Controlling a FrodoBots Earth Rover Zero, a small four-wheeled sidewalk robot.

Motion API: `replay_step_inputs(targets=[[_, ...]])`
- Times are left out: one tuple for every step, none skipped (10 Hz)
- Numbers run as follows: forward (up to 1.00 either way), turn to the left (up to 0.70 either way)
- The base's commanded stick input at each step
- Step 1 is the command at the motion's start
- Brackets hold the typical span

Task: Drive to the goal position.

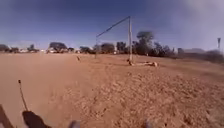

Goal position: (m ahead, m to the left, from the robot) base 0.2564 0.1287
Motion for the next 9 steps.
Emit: replay_step_inputs(targets=[[0.70, 0.00], [0.70, 0.00], [0.70, 0.00], [0.70, 0.00], [0.70, 0.00], [0.70, 0.00], [0.70, 0.15], [0.70, 0.27], [0.70, 0.14]])
